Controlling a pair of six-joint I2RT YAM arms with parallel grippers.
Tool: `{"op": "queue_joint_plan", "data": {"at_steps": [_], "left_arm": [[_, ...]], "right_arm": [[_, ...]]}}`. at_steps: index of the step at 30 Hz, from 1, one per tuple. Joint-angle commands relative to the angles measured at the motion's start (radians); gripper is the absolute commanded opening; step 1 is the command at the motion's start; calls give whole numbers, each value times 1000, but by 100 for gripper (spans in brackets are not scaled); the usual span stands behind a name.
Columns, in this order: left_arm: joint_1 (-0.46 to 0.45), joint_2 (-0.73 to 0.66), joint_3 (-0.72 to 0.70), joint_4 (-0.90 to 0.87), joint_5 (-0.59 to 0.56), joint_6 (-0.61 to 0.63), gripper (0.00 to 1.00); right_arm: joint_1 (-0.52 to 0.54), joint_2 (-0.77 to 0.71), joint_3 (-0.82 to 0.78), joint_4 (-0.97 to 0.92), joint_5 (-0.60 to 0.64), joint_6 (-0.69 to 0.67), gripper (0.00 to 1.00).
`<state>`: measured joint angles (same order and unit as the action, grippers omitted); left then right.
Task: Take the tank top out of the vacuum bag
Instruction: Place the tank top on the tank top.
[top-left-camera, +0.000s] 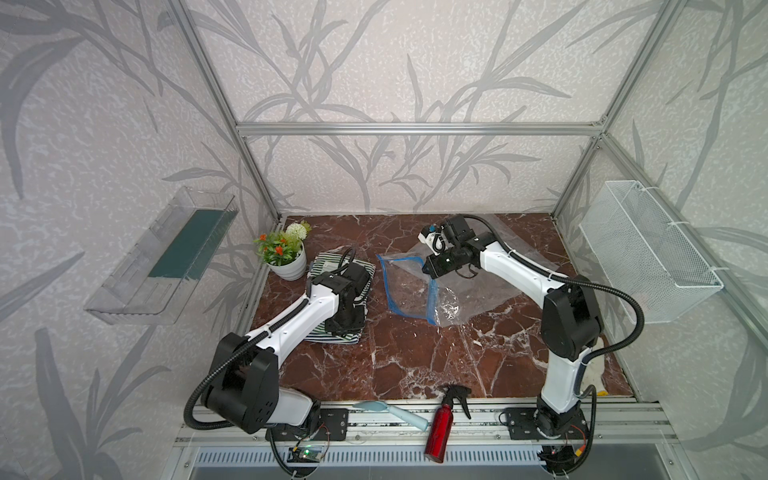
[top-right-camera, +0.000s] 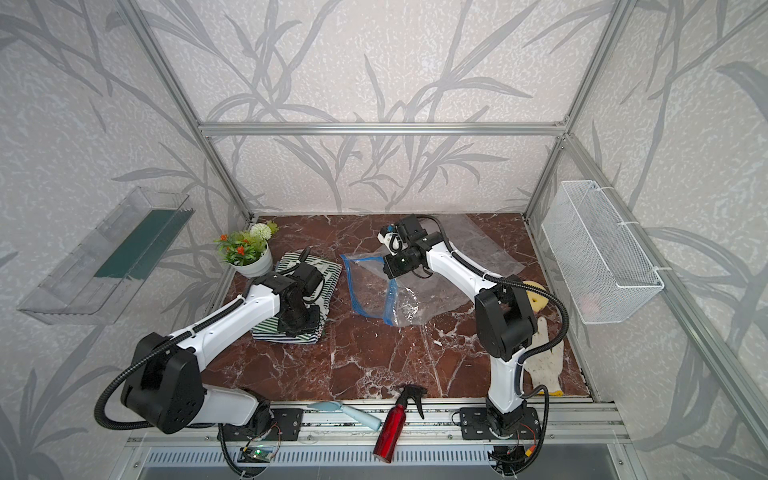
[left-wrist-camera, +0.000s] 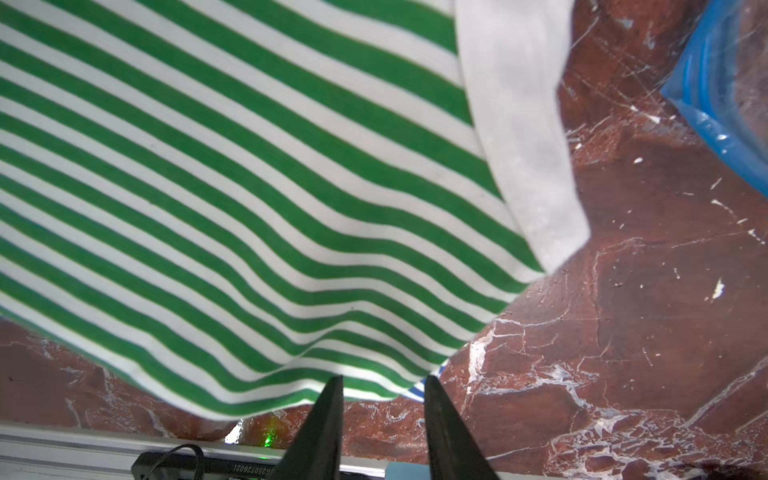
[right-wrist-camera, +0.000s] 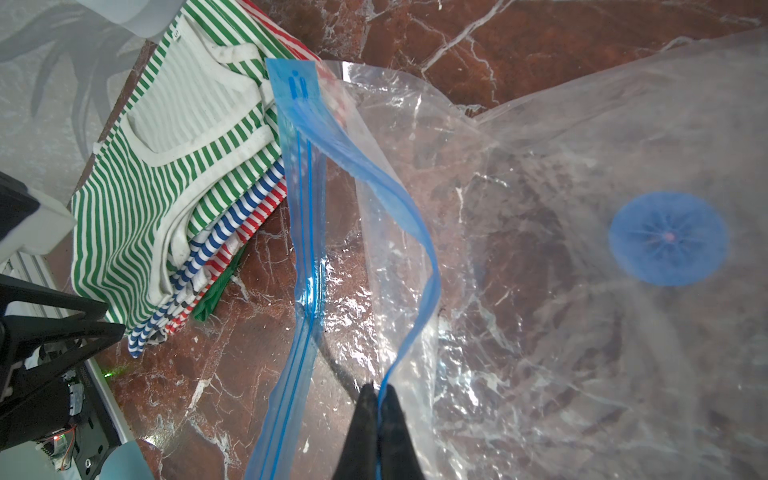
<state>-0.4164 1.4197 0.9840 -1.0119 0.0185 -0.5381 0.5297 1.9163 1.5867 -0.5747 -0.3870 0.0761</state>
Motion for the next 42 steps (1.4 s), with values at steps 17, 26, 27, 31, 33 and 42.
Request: {"op": "queue_joint_plan", "data": {"at_steps": [17, 26, 27, 31, 33, 42], "left_arm": [[2, 107, 8, -27, -95, 17, 36], [1, 128, 19, -20, -77, 2, 12], [2, 124, 22, -23, -75, -1, 10], [1, 91, 41, -53, -63, -3, 4], [1, 69, 54, -70, -57, -1, 1], [4, 4, 134, -141, 48, 46, 0]], "right_arm": [[3, 10, 25, -27, -15, -15, 1], [4, 9, 24, -30, -13, -18, 1], [4, 9, 24, -30, -13, -18, 1], [4, 9, 24, -30, -16, -18, 1], [3, 9, 25, -30, -16, -18, 1], [6, 6, 25, -31, -18, -17, 1]]}}
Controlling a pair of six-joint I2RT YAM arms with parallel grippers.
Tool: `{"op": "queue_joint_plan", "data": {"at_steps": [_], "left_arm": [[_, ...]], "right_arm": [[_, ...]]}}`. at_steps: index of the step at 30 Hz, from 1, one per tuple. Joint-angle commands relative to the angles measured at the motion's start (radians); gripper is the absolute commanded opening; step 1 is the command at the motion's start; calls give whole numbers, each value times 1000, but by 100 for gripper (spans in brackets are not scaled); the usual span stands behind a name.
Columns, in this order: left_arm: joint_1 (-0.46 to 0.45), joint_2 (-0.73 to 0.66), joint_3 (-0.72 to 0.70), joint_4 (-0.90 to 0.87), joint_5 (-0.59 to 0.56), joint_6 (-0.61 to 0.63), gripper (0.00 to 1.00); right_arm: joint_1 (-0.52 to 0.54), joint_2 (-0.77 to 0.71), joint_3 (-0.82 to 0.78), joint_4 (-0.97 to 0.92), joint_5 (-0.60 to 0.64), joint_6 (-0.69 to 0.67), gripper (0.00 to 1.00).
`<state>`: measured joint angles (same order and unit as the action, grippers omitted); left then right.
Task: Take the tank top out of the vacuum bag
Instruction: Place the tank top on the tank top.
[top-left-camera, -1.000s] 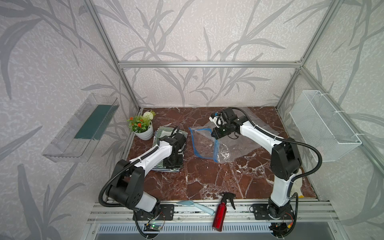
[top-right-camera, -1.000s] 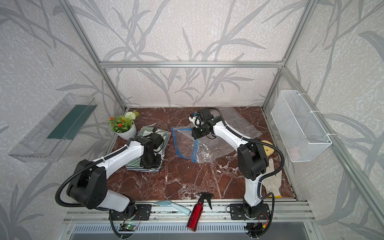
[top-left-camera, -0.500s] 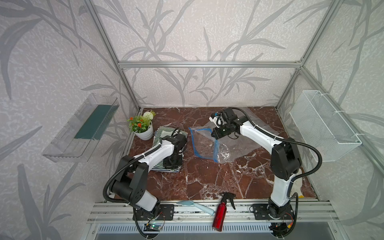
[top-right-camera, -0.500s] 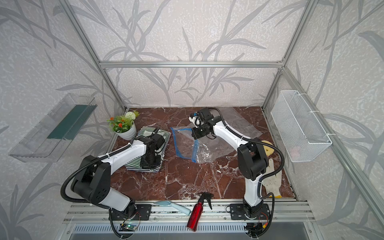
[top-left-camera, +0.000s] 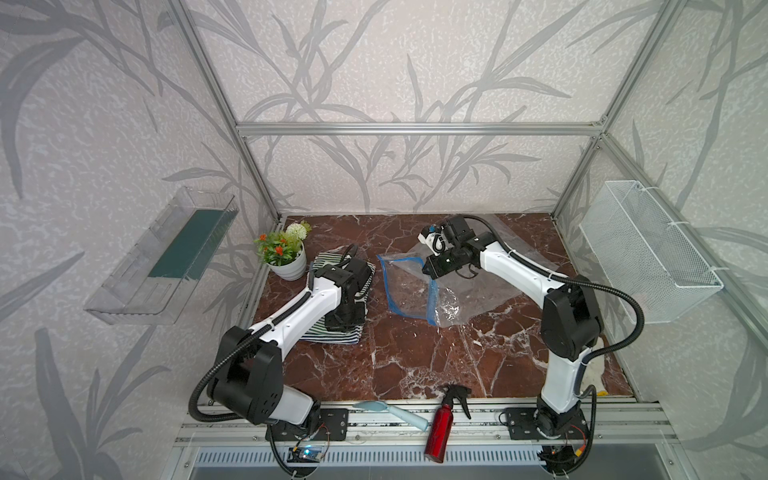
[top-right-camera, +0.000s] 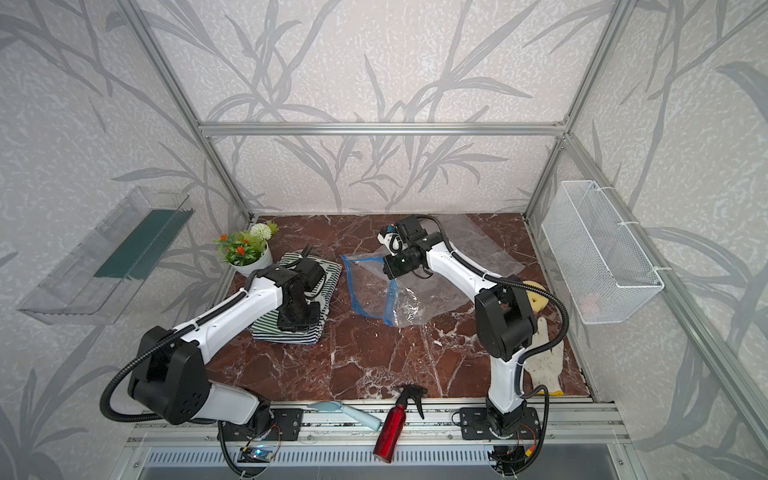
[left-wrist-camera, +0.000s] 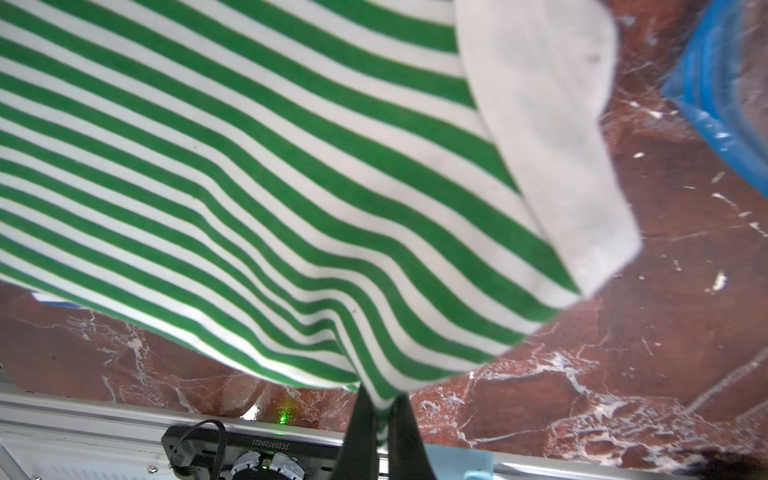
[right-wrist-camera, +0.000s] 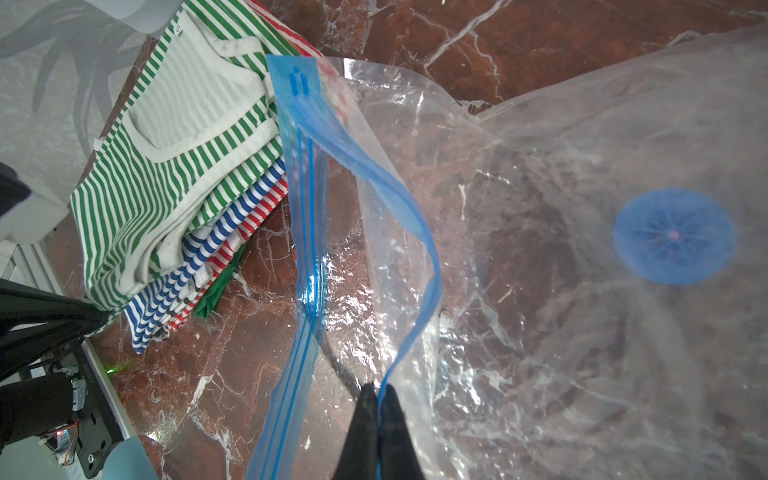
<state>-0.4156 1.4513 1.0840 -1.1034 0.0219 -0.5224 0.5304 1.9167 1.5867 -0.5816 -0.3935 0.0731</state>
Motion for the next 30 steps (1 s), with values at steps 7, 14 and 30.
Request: {"op": "queue_joint_plan", "data": {"at_steps": [7, 14, 30], "left_arm": [[18, -39, 51, -63, 163, 74, 12], [61, -124, 63, -70, -124, -22, 28], [480, -52, -176, 183, -194, -149, 25]], "right_arm": [[6, 5, 27, -26, -11, -15, 0], [8, 5, 28, -28, -12, -15, 1], [8, 10, 27, -32, -12, -20, 1]]}}
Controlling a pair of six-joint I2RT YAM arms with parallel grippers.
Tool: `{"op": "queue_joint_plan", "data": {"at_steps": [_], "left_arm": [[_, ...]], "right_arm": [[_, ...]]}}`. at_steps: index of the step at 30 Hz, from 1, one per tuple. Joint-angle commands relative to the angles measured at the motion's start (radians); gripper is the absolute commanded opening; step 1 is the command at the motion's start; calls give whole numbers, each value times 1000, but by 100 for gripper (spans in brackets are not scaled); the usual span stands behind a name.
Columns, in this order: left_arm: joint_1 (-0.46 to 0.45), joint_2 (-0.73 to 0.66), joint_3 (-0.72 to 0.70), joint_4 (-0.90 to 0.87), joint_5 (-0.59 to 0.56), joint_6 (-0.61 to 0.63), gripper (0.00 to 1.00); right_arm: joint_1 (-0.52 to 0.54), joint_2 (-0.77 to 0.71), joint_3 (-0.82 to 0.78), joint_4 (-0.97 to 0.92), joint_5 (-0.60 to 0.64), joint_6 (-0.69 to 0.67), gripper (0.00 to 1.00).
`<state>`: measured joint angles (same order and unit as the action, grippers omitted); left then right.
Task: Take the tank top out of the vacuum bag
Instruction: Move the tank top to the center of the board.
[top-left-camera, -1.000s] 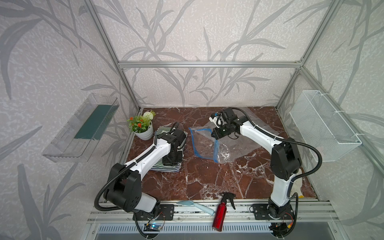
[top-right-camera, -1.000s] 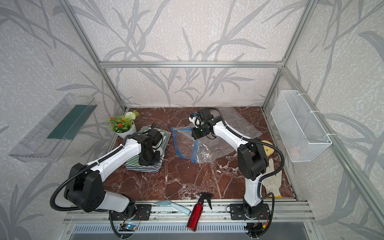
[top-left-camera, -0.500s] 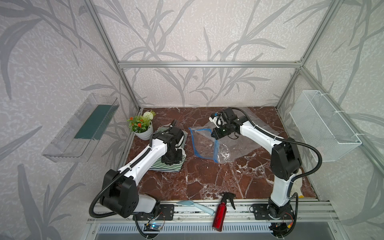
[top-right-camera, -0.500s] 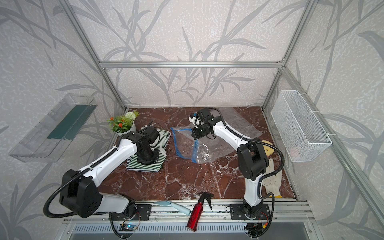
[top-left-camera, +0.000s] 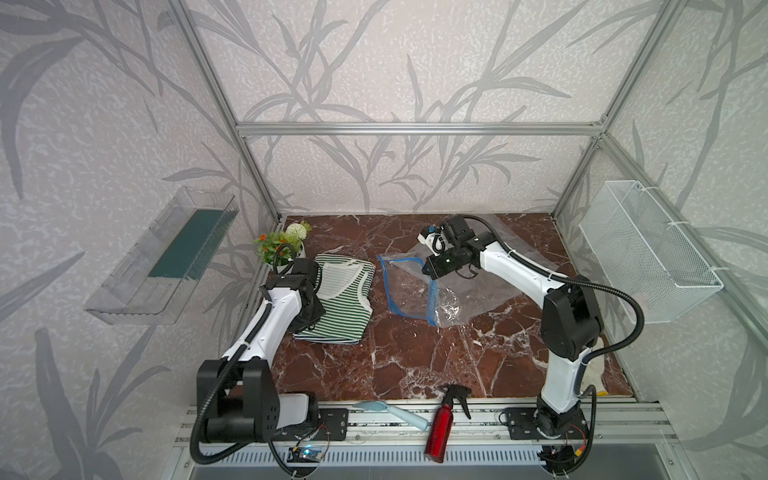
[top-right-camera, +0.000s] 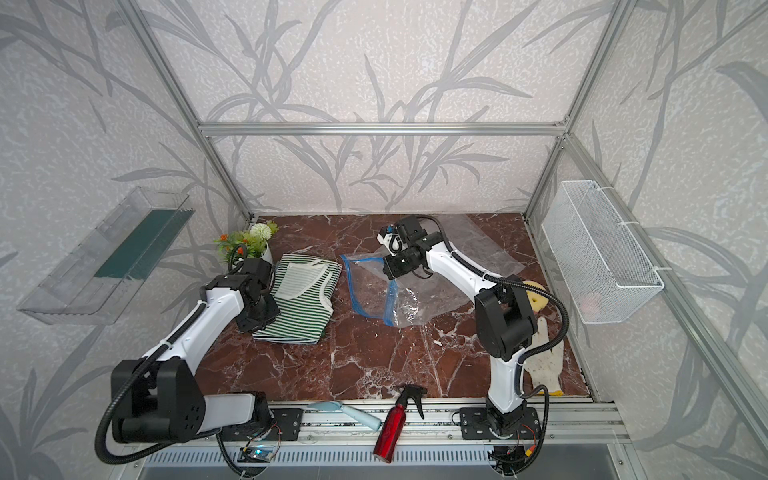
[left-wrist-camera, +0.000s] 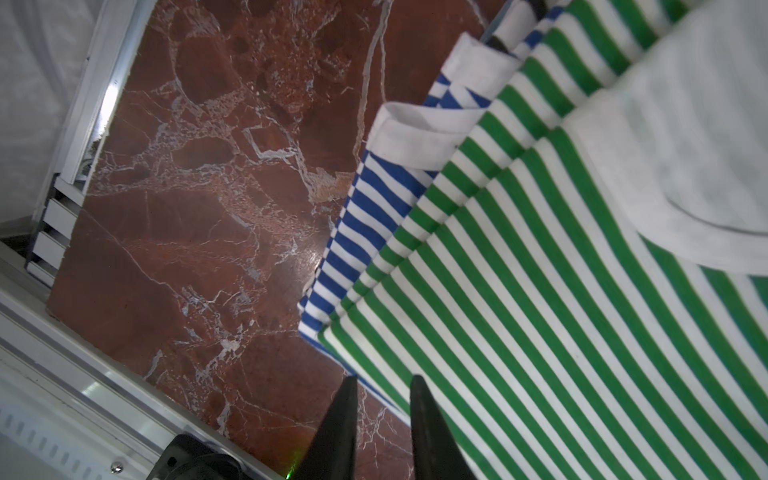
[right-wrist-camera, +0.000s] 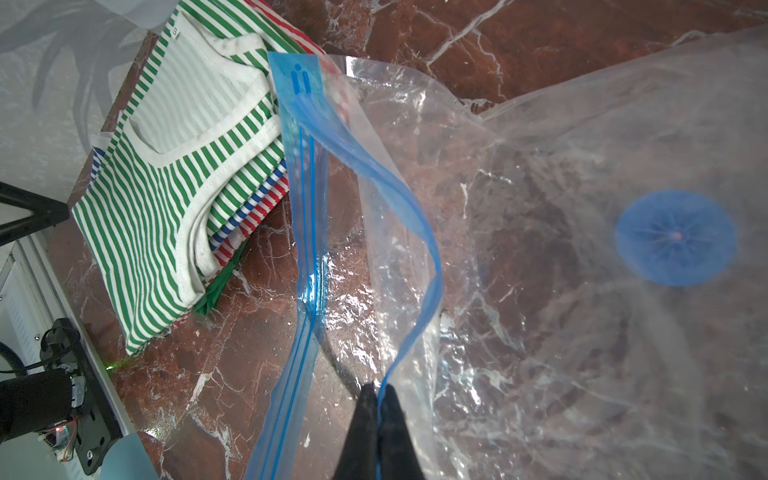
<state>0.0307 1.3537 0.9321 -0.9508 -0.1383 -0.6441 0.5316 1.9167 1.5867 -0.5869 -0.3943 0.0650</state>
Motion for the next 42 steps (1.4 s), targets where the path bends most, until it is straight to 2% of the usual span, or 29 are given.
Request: {"op": "queue_joint_plan", "data": {"at_steps": [1, 7, 11, 15, 18, 21, 23, 29, 32, 42], "left_arm": [[53, 76, -29, 24, -37, -34, 25], [96, 110, -82, 66, 12, -60, 24], [93, 43, -66, 49, 13, -61, 23], [71, -77, -20, 52, 68, 10, 23], [-6, -123, 16, 94, 167, 99, 25], [-114, -63, 89, 81, 157, 139, 26], [-143, 18, 133, 74, 149, 142, 27], [-143, 223, 241, 133, 111, 159, 37], [-142, 313, 285, 141, 84, 171, 39], [-155, 410, 243, 247, 154, 146, 41]], "right_arm": [[7, 9, 27, -26, -9, -12, 1], [7, 5, 26, -24, -9, -12, 1], [7, 5, 25, -20, -12, -8, 1], [7, 7, 24, -18, -12, -7, 1], [7, 9, 24, -14, -10, -6, 1], [7, 10, 22, -10, -12, -3, 1], [7, 10, 21, -10, -15, -2, 1], [7, -2, 14, -10, -8, -7, 1], [7, -4, 13, -10, -11, -8, 1], [5, 8, 19, -8, -17, -9, 1]]}}
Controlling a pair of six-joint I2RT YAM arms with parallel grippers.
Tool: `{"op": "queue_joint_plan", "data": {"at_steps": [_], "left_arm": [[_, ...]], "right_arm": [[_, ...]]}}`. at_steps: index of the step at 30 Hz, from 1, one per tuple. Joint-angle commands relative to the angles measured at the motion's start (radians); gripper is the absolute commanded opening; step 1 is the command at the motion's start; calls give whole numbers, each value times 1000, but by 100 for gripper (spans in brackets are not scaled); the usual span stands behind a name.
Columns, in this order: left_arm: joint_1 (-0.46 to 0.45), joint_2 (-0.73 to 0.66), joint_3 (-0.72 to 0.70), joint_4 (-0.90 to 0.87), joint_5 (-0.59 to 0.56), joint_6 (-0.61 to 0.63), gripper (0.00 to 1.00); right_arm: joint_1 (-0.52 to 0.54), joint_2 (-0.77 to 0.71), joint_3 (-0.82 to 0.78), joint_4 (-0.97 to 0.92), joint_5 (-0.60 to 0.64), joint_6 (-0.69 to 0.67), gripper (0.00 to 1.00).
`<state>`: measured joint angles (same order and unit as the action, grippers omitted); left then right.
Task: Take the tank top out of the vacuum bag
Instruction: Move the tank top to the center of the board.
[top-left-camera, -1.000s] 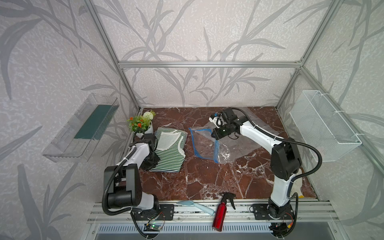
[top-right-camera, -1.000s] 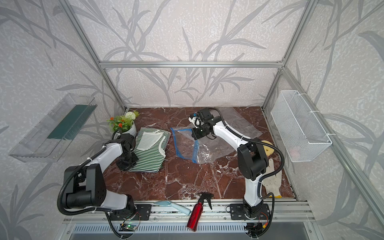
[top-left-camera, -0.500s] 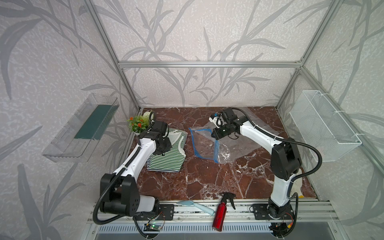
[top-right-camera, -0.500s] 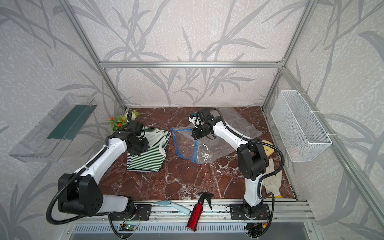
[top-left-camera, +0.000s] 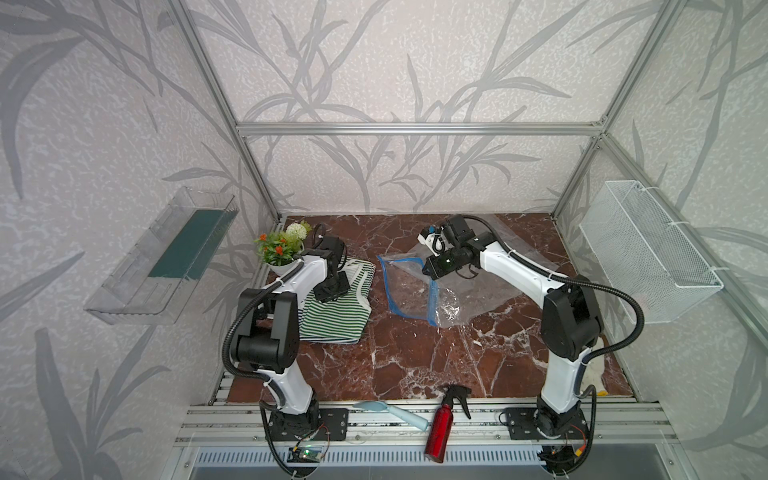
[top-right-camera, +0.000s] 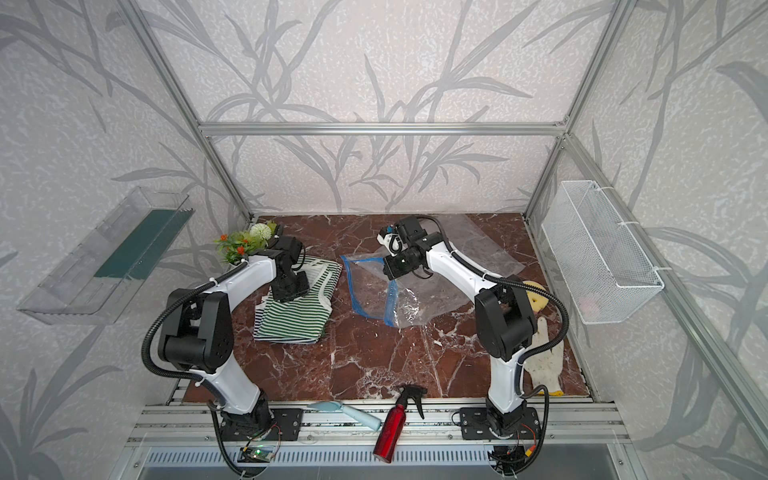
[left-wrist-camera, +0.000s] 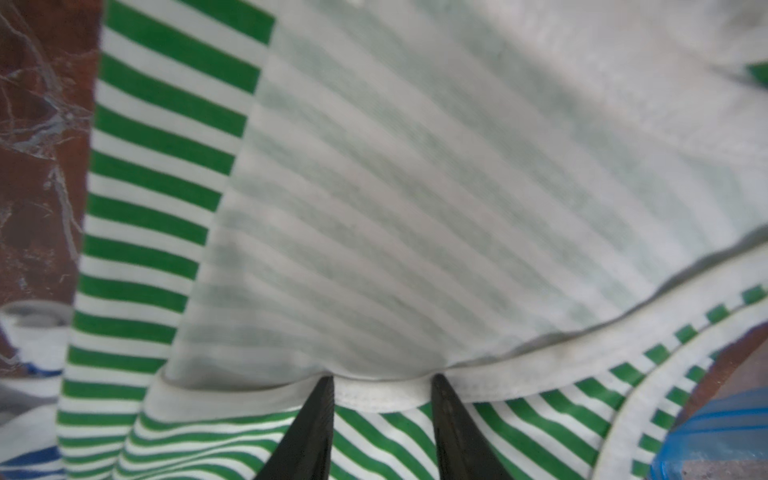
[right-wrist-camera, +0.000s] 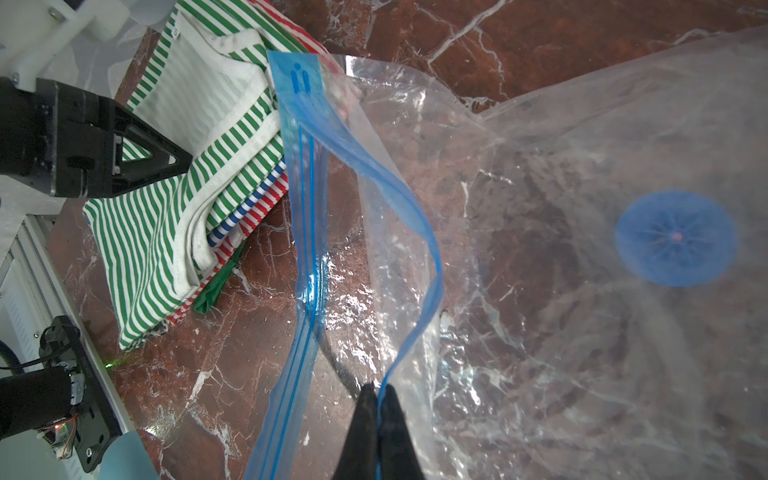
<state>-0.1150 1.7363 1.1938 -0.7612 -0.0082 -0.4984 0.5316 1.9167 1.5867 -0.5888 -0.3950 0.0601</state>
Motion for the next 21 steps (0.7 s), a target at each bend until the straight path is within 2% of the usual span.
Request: {"op": "queue_joint_plan", "data": {"at_steps": [1, 6, 12, 21], "left_arm": [[-18, 37, -12, 63, 23, -6, 41], [-38, 90, 32, 97, 31, -54, 41], [-39, 195, 165, 109, 34, -84, 41], [-39, 417, 531, -3, -25, -22, 41]], "right_arm": [[5, 10, 19, -5, -15, -3, 1], [5, 7, 19, -9, -8, -4, 1], [-13, -29, 15, -2, -9, 4, 1], [-36, -55, 45, -33, 30, 5, 1]]}}
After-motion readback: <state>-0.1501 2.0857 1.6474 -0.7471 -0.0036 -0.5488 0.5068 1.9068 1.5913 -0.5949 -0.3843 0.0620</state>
